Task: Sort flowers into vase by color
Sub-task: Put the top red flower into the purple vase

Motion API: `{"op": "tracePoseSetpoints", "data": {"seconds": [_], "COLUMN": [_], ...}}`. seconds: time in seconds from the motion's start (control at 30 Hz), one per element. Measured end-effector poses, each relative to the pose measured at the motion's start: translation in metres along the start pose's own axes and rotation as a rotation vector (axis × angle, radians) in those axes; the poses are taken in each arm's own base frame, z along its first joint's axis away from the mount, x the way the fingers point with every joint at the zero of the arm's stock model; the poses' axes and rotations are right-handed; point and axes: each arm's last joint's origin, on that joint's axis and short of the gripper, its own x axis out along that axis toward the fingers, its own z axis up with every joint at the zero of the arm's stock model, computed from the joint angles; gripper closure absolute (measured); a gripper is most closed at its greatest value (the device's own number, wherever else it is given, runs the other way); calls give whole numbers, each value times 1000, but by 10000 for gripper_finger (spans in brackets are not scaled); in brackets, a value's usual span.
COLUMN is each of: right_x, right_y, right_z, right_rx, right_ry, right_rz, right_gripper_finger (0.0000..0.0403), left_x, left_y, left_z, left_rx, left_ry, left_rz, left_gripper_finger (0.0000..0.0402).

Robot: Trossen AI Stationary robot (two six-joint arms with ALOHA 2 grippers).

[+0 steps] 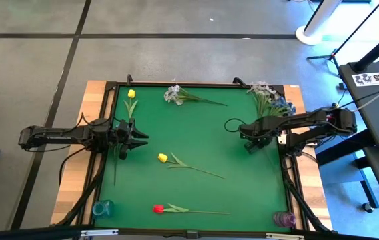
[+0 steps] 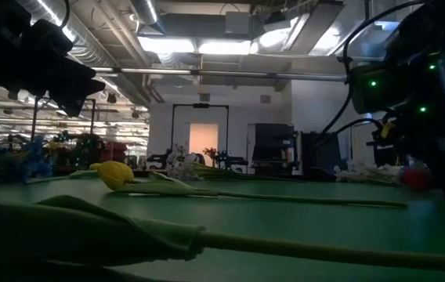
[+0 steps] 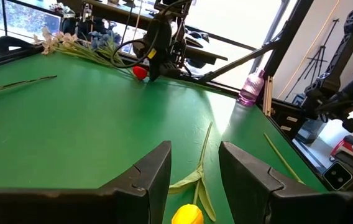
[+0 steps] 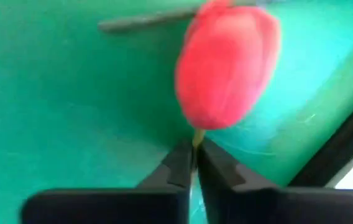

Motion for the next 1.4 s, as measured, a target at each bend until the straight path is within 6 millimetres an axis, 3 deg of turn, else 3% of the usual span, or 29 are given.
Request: {"op": "tracePoseSetpoints", "data": {"seconds": [0.23,0.37,0.67,0.9,1.2,1.3,1.4], "right_x": [-49,-81,-136,-161,-182,-194,-207], "right_y": [7,26,79,95,80,60,35], "right_z": [-7,-21,-80,-140,-220,-232,-231], "right_rx": [-78,-151,-443,-610,-838,-872,-829], "right_ry": [-199,-371,-696,-823,-882,-862,-860], "right_rz": [-3,147,607,908,1255,1375,1467], "right_gripper_finger": [388,395,398,397,397,400,399], "left_x": [0,0,0,0,0,0,0], "left_y": [0,0,0,0,0,0,0], "left_z": [0,0,0,0,0,0,0], "left_rx": [0,0,0,0,0,0,0], "left_ry": [0,0,0,0,0,0,0], "left_rz": [1,1,0,1,0,1,1], "left_gripper_finger": [269,269,269,269,269,269,269]}}
